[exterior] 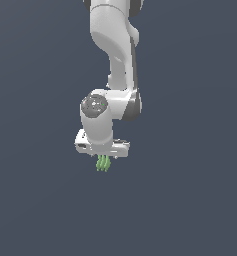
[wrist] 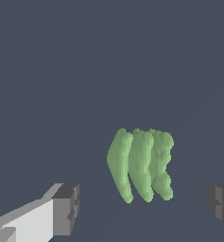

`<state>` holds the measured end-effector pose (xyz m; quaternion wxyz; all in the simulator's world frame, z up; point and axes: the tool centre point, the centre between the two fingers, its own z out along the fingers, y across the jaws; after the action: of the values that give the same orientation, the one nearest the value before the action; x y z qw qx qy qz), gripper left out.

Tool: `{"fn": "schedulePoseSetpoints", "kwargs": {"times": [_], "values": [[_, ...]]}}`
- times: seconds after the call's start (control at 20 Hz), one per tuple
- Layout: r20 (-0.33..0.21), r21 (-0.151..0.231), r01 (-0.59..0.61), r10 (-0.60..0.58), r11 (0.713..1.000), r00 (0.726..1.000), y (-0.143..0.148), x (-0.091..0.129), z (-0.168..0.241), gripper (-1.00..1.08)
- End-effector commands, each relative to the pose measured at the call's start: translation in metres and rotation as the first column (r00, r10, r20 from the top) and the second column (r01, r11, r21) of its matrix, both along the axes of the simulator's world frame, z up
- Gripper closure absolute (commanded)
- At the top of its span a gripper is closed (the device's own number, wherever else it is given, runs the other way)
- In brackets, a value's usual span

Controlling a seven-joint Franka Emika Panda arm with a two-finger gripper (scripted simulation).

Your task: Pick up the object and move it to a goal position.

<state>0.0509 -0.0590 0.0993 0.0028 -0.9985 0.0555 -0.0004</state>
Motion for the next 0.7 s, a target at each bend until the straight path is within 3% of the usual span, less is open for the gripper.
{"fn": "schedulePoseSetpoints", "kwargs": {"times": [0.0,0.65], "values": [[0.0,-0.004,0.004,-0.004,1.0,1.0,-0.005,0.003,-0.006,-0.92],[-0.002,-0.005,0.006,-0.006,1.0,1.0,-0.007,0.003,-0.032,-0.92]]}}
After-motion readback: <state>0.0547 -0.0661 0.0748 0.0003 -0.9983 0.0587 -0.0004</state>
